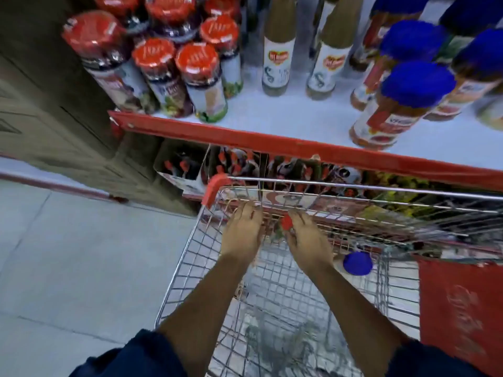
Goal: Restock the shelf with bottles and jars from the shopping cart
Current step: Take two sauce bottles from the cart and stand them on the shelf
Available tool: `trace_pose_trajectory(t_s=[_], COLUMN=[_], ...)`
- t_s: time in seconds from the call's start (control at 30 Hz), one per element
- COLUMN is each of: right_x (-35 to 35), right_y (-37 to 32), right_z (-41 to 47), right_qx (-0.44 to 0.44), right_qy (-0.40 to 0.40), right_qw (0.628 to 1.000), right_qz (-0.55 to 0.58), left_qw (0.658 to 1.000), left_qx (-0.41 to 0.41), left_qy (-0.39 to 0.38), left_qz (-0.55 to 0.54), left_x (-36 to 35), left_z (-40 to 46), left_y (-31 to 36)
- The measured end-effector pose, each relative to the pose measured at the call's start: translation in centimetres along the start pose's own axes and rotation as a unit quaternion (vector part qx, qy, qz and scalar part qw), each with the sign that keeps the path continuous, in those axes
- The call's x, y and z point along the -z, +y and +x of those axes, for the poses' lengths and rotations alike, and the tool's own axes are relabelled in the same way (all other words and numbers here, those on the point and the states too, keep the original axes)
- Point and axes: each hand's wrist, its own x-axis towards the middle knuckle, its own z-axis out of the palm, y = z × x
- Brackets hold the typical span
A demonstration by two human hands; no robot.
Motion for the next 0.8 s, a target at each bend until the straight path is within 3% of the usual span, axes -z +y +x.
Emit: trace_pose_trajectory(t_s=[0.43,0.8], right_x=[0.7,13.0], right_y=[-0.4,-4.0], right_z=[1.6,-4.4], right_qx=[-0.019,0.043], right_qy=[-0.009,0.073], right_qw=[1.000,0.996], right_qz=[0.012,0.004], left_qw=[0.999,0.999], left_qx=[0.025,-0.033], left_qy=[-0.042,0.000], left_qz=[-0.019,-0.027], left_x=[0.6,13.3], left_z=[1.5,-3.8], left_y=[0.1,4.1])
